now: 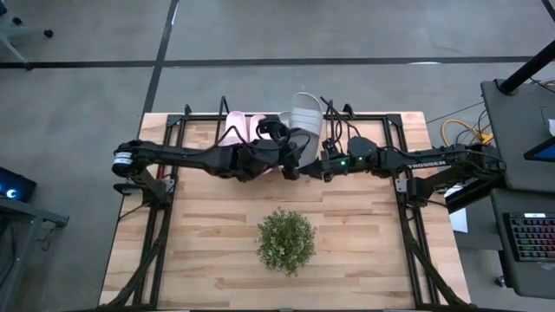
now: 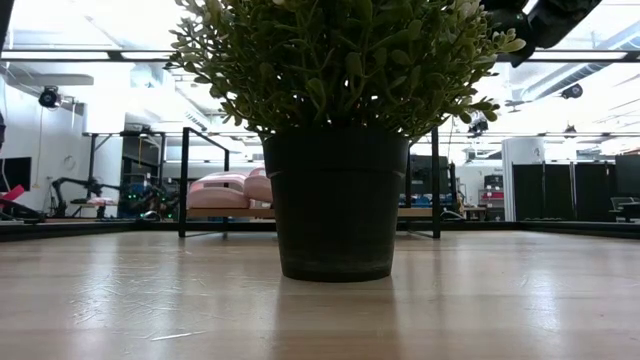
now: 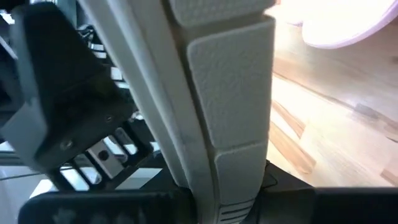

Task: Pick and place slides into the shelf
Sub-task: Put the gray slide on the shelf

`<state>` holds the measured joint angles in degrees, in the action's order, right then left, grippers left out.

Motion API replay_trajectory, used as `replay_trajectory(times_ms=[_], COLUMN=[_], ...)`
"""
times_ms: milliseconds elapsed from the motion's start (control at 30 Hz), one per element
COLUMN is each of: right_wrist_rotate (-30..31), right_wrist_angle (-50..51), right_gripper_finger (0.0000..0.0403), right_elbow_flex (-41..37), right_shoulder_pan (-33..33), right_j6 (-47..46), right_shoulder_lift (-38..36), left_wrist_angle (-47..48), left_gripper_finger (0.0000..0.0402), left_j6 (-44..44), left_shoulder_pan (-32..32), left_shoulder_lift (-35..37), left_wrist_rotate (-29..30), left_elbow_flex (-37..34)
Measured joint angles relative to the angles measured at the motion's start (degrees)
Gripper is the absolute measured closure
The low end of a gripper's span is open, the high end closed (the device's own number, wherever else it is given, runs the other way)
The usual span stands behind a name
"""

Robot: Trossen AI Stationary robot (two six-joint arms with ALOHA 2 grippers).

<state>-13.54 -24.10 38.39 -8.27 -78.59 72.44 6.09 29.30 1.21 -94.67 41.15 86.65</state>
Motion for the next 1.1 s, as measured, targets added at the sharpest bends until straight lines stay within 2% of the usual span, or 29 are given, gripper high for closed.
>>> replay_trajectory(times_ms=[233, 567, 1000, 1100], right_wrist_rotate=[0.51, -0.17, 1.39, 1.73], right_wrist_angle=[3.81, 2.44, 0.0, -0.32], right_gripper_finger=[0.0352, 0.0352, 0.0352, 0.0352], right_elbow_flex=[-0.37, -0.33, -0.28, -0.28], right_shoulder_pan=[-0.04, -0.09, 3.03, 3.17], right_j6=[-0.9, -0.91, -1.97, -1.49], right_shoulder_lift=[0.33, 0.13, 0.09, 0.02], left_wrist_angle=[-1.55, -2.35, -2.19, -2.1], left_gripper_finger=[0.0164, 0.0164, 0.0164, 0.0164], left_j6=[0.43, 3.03, 4.13, 4.12], left_shoulder_pan=[1.17, 1.46, -1.97, -2.01], left_shoulder_lift=[0.33, 0.22, 0.15, 0.13], left_wrist_rotate=[0.3, 0.48, -0.39, -2.08], left_elbow_flex=[0.28, 0.26, -1.31, -1.73])
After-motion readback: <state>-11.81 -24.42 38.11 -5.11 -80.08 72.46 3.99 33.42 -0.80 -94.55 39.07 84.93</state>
